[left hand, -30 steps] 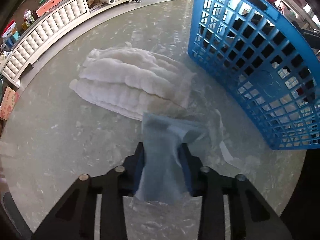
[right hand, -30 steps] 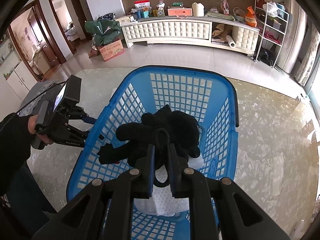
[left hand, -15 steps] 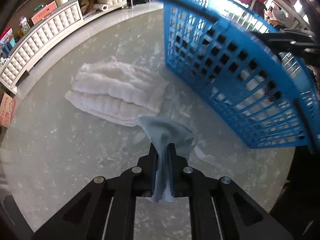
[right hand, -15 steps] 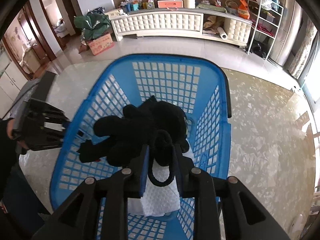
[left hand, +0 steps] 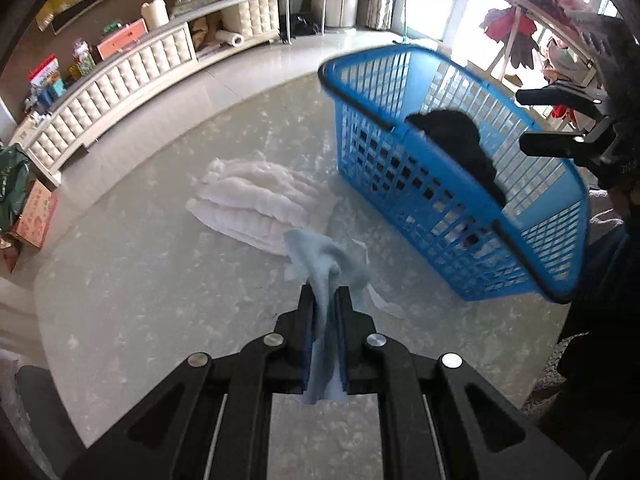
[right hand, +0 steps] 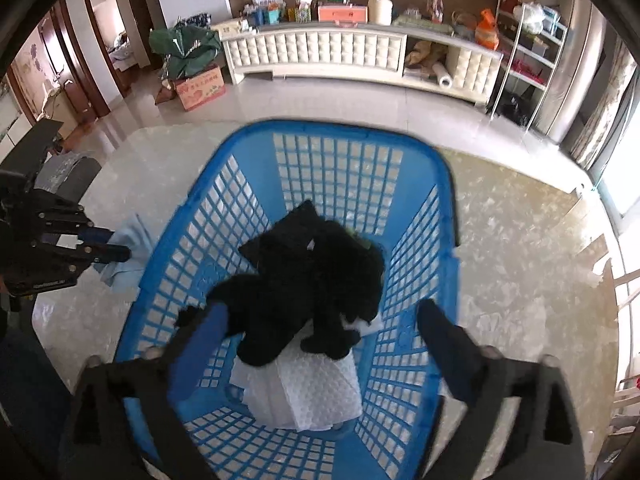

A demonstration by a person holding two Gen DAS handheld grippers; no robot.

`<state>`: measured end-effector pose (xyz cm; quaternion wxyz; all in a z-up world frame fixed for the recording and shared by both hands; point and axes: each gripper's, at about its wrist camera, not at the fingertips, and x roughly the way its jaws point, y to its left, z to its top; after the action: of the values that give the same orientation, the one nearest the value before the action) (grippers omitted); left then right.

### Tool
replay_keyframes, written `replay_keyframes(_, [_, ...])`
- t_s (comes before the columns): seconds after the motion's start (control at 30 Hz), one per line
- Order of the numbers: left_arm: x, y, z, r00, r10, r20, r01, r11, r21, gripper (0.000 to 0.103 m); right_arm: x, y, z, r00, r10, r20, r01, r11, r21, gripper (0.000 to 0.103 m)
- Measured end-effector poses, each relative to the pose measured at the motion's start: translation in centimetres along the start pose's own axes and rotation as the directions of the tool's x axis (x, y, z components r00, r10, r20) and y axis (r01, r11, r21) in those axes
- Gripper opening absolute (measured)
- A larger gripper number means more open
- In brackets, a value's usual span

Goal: Organize soft objects
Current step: 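Release the ring into the basket with the right tool while the left tool lifts the blue cloth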

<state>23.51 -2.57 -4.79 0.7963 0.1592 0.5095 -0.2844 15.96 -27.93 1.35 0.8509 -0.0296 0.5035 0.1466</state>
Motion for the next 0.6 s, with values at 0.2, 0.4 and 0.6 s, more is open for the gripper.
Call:
replay_keyframes(0.2, [-4.9, -2.8, 1.3, 0.997, 0.028, 0.069, -0.030, 0.999, 0.024, 0.009, -1.5, -1.6, -0.5, 0.999, 0.002, 0.040, -0.003, 0.999, 0.039, 0.103])
replay_keyframes(0.4, [-8.8, -7.0, 3.4, 0.990, 0.016, 0.137, -0.026, 0.997, 0.074, 0.009, -2.0, -3.2, -2.1, 0.999, -0.027, 0.026, 0.025, 0.996, 0.089, 0.103])
replay_keyframes(0.6, [-9.3, -11.2, 5.3, 0.986, -0.019, 0.163, -0.007, 0.988, 0.156, 0.009, -3.6, -4.6, -3.1, 0.998, -0.039, 0.043, 0.033, 0.990, 0.134, 0.103])
